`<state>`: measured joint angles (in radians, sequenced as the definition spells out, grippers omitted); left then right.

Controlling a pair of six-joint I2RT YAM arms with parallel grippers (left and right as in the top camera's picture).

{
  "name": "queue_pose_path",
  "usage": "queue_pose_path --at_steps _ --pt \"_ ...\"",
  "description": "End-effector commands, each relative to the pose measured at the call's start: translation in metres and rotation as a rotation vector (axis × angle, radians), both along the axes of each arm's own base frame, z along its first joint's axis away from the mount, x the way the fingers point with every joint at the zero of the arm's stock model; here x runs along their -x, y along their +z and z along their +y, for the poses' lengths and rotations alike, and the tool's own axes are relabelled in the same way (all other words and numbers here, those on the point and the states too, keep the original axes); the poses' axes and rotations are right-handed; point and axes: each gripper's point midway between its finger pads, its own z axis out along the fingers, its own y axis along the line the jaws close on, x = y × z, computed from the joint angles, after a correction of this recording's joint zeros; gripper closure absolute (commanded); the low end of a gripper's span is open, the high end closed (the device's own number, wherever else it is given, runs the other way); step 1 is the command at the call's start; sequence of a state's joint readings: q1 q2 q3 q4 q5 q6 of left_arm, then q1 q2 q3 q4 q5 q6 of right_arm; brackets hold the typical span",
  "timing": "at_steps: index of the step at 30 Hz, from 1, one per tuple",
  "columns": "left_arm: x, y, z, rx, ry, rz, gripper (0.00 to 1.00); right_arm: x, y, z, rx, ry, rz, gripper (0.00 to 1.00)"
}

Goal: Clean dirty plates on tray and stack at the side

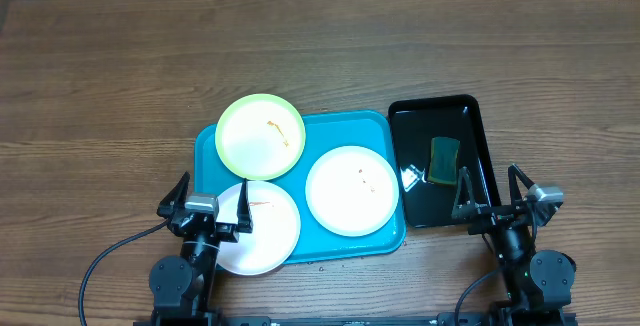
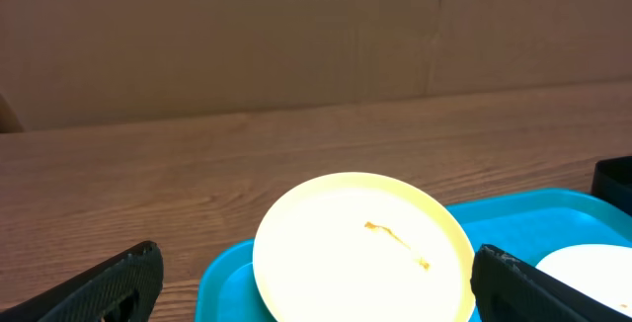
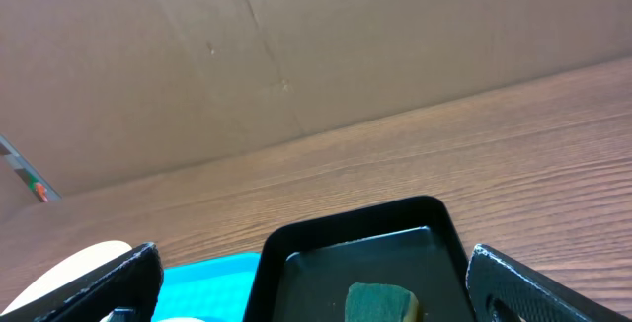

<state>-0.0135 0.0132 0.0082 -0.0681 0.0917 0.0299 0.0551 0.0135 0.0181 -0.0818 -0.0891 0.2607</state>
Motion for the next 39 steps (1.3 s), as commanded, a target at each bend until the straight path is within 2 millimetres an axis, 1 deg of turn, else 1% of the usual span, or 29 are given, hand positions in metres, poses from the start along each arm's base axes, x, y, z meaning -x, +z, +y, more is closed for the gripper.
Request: queue_pose_path --at_steps 1,15,20,23,25,27,31,35,37,39 --pt "0.0 -0.001 0.001 -0.02 0.006 -0.002 0.0 0.0 -0.002 0.0 0.003 -0.001 -0.003 0.0" --pt "0.0 -0.001 0.001 -0.02 0.006 -0.002 0.0 0.0 -0.002 0.001 0.0 0.002 -0.003 0.0" --pt "0.0 -0.001 0.001 -0.02 0.006 -0.002 0.0 0.0 0.003 0.0 -0.002 -0.001 -0.022 0.0" --pt "0.0 -0.001 0.001 -0.02 0.007 -0.002 0.0 0.001 0.003 0.005 -0.002 0.024 -0.024 0.0" --pt "0.0 -0.001 0.001 -0.02 0.007 -0.002 0.0 0.003 0.006 0.012 -0.002 0.067 -0.027 0.0" --pt "0.0 -0.001 0.001 -0.02 0.006 -0.002 0.0 0.006 0.014 0.019 -0.004 0.108 -0.032 0.0" --pt "0.0 -0.001 0.001 -0.02 0.006 -0.002 0.0 0.012 0.035 0.02 -0.06 0.118 0.013 0.0" --pt "0.0 -0.001 0.001 -0.016 0.006 -0.002 0.0 0.019 0.063 0.02 -0.056 0.118 0.113 0.0" --pt "0.0 -0.001 0.003 -0.019 0.02 -0.002 0.0 0.02 0.082 0.02 -0.038 0.118 0.174 0.0" --pt "-0.001 0.008 0.005 -0.014 0.029 -0.038 0.0 0.018 0.098 0.02 -0.003 0.121 0.248 0.0"
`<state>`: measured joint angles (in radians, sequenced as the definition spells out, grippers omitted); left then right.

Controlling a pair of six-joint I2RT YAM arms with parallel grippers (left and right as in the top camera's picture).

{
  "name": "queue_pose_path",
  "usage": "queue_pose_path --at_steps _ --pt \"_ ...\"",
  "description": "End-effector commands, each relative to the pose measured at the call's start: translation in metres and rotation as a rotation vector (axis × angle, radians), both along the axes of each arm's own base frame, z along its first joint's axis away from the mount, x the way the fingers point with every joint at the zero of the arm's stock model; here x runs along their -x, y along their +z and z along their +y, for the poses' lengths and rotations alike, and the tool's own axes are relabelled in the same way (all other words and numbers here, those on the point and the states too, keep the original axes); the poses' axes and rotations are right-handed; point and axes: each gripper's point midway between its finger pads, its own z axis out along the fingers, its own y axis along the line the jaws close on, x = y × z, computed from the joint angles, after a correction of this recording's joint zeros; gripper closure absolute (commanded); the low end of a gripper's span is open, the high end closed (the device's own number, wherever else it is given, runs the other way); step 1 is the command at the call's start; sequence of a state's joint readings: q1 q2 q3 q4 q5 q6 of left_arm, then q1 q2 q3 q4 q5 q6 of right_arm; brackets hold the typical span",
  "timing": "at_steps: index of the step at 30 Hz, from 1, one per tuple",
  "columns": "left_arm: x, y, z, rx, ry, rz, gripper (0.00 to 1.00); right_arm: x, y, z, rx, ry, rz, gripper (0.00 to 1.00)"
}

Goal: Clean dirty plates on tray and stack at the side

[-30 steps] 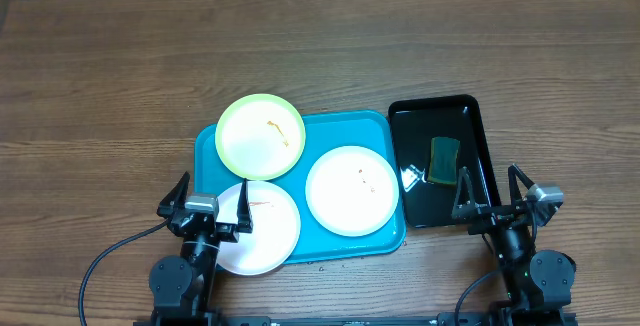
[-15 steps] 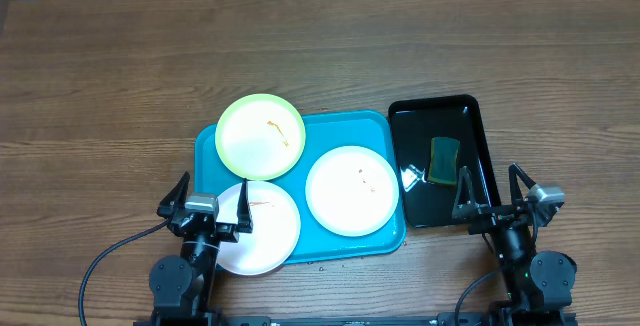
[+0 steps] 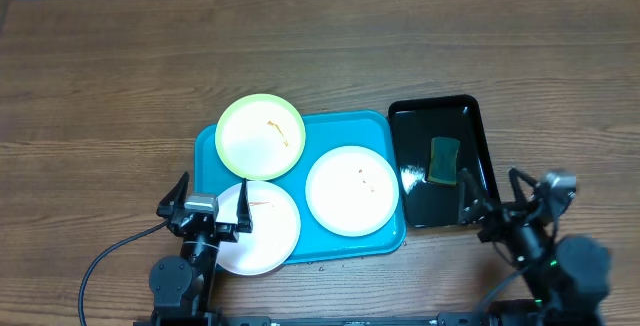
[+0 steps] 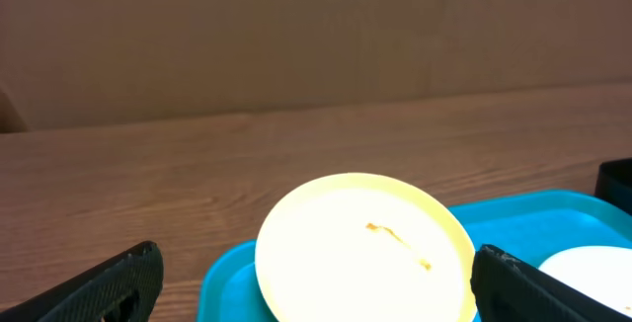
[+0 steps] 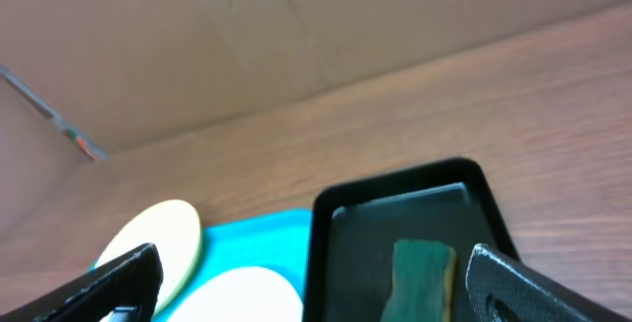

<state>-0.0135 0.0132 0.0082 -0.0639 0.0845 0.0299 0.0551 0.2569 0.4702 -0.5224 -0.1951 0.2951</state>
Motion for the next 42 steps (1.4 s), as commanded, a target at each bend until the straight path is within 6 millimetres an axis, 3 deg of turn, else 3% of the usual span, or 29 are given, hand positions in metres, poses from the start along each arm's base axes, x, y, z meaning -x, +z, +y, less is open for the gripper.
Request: queue_pose_path --at_steps 1,5,8,11,16,20,25,28,29,30,35,38,39,40,42 --pt "-0.001 0.015 0.003 0.007 0.022 -0.063 0.0 -0.004 0.048 0.003 0.055 0.032 0.058 0.0" --pt "0.006 0.049 -0.001 0.123 -0.004 -0.1 0.0 -0.011 0.068 0.004 0.141 0.07 0.265 0.0" --pt "0.018 0.085 -0.002 0.163 -0.01 -0.075 0.0 -0.021 0.084 0.008 0.129 0.092 0.391 0.0" --pt "0.026 0.129 -0.007 0.161 -0.032 -0.004 0.0 -0.028 0.087 0.014 0.113 0.129 0.508 0.0" --pt "0.024 0.182 -0.046 0.194 -0.243 0.253 0.0 -0.04 0.068 0.016 0.112 0.141 0.628 0.0" --pt "0.018 0.207 -0.067 0.27 -0.337 0.579 0.0 -0.04 0.053 0.016 0.094 0.131 0.716 0.0" --pt "-0.005 0.228 -0.083 0.342 -0.412 0.767 0.0 -0.025 0.038 0.011 0.109 0.117 0.816 0.0" --pt "-0.006 0.21 -0.106 0.421 -0.508 0.924 0.01 -0.016 0.03 0.002 0.144 0.079 0.868 0.0" --pt "-0.006 0.195 -0.109 0.416 -0.499 0.993 0.08 -0.013 0.029 0.0 0.152 0.071 0.881 0.0" --pt "-0.005 0.181 -0.11 0.404 -0.472 1.055 0.0 -0.01 0.028 0.0 0.152 0.072 0.892 0.0" --pt "0.001 0.092 -0.105 0.256 -0.151 1.316 0.0 -0.007 0.027 0.0 0.152 0.073 0.907 0.0" --pt "-0.003 0.06 -0.121 0.227 -0.103 1.327 0.0 -0.009 0.027 0.0 0.151 0.073 0.898 0.0" --pt "-0.005 0.054 -0.126 0.214 -0.119 1.321 0.03 -0.01 0.027 0.0 0.151 0.072 0.896 0.0" --pt "-0.007 0.043 -0.132 0.197 -0.128 1.316 0.26 -0.011 0.026 0.0 0.148 0.07 0.896 0.0" --pt "-0.008 0.023 -0.142 0.221 -0.111 1.334 0.48 -0.01 0.02 0.0 0.149 0.071 0.911 0.0"
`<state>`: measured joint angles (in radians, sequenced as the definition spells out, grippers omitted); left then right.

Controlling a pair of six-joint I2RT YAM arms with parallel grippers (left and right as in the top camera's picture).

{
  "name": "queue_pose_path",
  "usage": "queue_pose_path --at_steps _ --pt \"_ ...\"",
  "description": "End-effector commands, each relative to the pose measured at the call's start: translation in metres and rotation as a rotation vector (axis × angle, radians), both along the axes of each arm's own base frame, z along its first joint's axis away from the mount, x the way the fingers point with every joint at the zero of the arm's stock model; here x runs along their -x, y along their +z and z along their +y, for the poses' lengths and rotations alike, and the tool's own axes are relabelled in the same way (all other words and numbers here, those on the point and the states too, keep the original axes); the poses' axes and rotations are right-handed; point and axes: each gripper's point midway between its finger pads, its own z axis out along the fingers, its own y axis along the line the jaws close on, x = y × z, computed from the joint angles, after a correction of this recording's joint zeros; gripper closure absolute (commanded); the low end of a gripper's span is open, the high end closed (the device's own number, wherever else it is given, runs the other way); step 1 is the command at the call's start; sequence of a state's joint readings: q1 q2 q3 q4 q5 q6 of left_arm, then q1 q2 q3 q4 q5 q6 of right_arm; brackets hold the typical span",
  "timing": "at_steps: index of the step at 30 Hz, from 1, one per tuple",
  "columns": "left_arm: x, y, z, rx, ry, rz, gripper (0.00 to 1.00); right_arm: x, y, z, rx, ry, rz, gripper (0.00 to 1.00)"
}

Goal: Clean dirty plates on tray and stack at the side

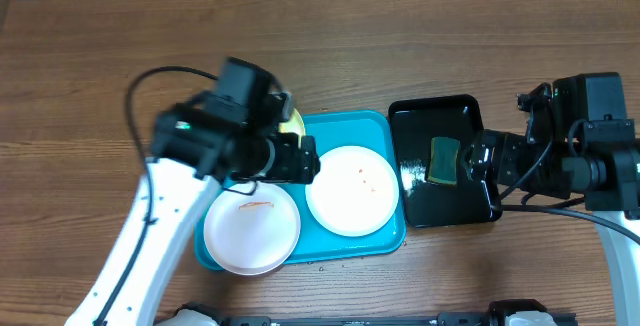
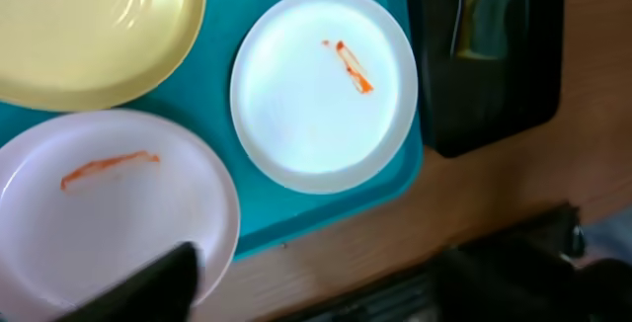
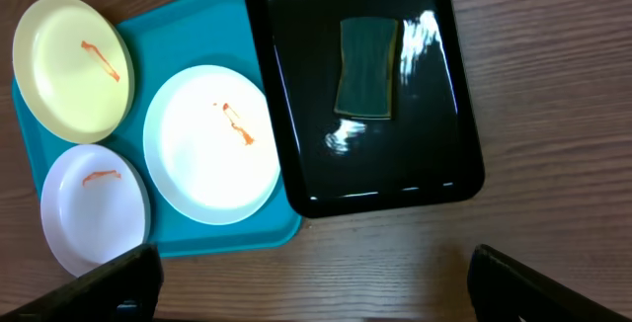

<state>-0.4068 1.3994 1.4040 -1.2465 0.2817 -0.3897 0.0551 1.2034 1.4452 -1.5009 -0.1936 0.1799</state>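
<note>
A teal tray (image 1: 392, 234) holds three smeared plates: a yellow one (image 3: 69, 65), a large white one (image 1: 350, 191) and a small pale one (image 1: 250, 228). In the overhead view my left arm hides most of the yellow plate. A green sponge (image 1: 444, 158) lies in a black tray (image 1: 440, 116) to the right. My left gripper (image 1: 298, 158) hangs open high over the teal tray and looks down on all three plates; it holds nothing (image 2: 326, 282). My right gripper (image 1: 478, 164) is also open and empty, raised above the black tray (image 3: 316, 287).
Bare wooden table surrounds both trays, with wide room to the left, right and back. A cardboard wall runs along the far edge. Arm cables loop over the table on both sides.
Both arms have risen from low at the near table edge. The left gripper now hangs over the teal tray, the right over the black tray, and both cameras point downward.
At first both grippers sat open and low at the near edge, facing the back wall. Then the right arm had lifted slightly while the left stayed put. Now both hang open above the trays. Plates and sponge have not moved.
</note>
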Motion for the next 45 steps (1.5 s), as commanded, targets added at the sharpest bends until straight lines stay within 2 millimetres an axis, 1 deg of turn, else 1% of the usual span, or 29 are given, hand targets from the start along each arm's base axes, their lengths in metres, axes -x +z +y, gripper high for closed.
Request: queue_pose_path --at_steps 1,2,4,7,8,10,11,12,13,17,18,20,23,24,28,30,31,34,37,40,43,45 --pt "0.0 -0.034 0.0 -0.066 0.101 0.049 0.53 0.0 -0.004 -0.001 0.011 0.0 -0.002 0.0" --pt "0.0 -0.045 -0.001 -0.082 0.125 0.063 0.55 0.001 -0.008 -0.001 0.012 0.0 0.008 0.0" --pt "-0.003 -0.08 0.008 -0.177 0.215 0.082 0.53 -0.004 -0.023 0.0 0.012 -0.004 0.016 0.0" --pt "-0.008 -0.101 0.007 -0.194 0.23 0.1 0.52 -0.011 -0.036 0.0 0.001 -0.033 0.019 0.0" --pt "-0.01 -0.114 0.005 -0.206 0.227 0.117 0.53 -0.015 -0.045 0.0 -0.005 -0.057 0.017 0.02" --pt "-0.011 -0.127 0.004 -0.223 0.221 0.14 0.55 -0.021 -0.057 0.0 -0.008 -0.073 0.013 0.06" --pt "-0.01 -0.134 0.002 -0.233 0.215 0.154 0.55 -0.024 -0.064 0.0 -0.008 -0.08 0.012 0.1" --pt "-0.011 -0.144 -0.001 -0.247 0.204 0.17 0.53 -0.028 -0.076 0.002 -0.003 -0.092 0.017 0.14" --pt "-0.01 -0.15 -0.004 -0.255 0.197 0.18 0.53 -0.03 -0.082 0.003 0.005 -0.085 0.019 0.16" --pt "-0.012 -0.17 -0.009 -0.277 0.18 0.205 0.56 -0.038 -0.107 0.003 0.071 -0.108 0.06 0.16" --pt "-0.012 -0.172 -0.009 -0.28 0.18 0.208 0.59 -0.04 -0.111 0.002 0.086 -0.115 0.07 0.15" --pt "-0.013 -0.177 -0.01 -0.282 0.179 0.212 0.61 -0.046 -0.121 0.003 0.112 -0.11 0.085 0.15" --pt "-0.014 -0.181 -0.01 -0.288 0.176 0.215 0.61 -0.051 -0.135 0.005 0.128 -0.104 0.121 0.14" --pt "-0.014 -0.182 -0.009 -0.294 0.177 0.215 0.61 -0.052 -0.141 0.005 0.133 -0.103 0.139 0.12" --pt "-0.017 -0.187 -0.003 -0.339 0.162 0.199 0.6 -0.053 -0.162 0.005 0.147 -0.099 0.205 0.1" --pt "-0.016 -0.191 -0.003 -0.349 0.146 0.204 0.62 -0.055 -0.171 0.006 0.152 -0.097 0.229 0.09" --pt "-0.014 -0.196 -0.004 -0.358 0.136 0.213 0.64 -0.058 -0.178 0.006 0.155 -0.096 0.241 0.09" --pt "-0.017 -0.202 -0.008 -0.356 0.109 0.201 0.69 -0.062 -0.183 0.007 0.155 -0.097 0.239 0.09" --pt "-0.022 -0.206 -0.011 -0.35 0.094 0.186 0.79 -0.065 -0.183 0.007 0.152 -0.097 0.23 0.1" --pt "-0.025 -0.206 -0.013 -0.348 0.037 0.159 0.81 -0.06 -0.184 0.006 0.157 -0.095 0.25 0.1" --pt "-0.032 -0.205 -0.016 -0.344 -0.048 0.117 0.89 -0.053 -0.191 0.005 0.162 -0.094 0.271 0.1" --pt "-0.034 -0.204 -0.016 -0.346 -0.079 0.103 0.9 -0.05 -0.197 0.005 0.162 -0.094 0.276 0.11"
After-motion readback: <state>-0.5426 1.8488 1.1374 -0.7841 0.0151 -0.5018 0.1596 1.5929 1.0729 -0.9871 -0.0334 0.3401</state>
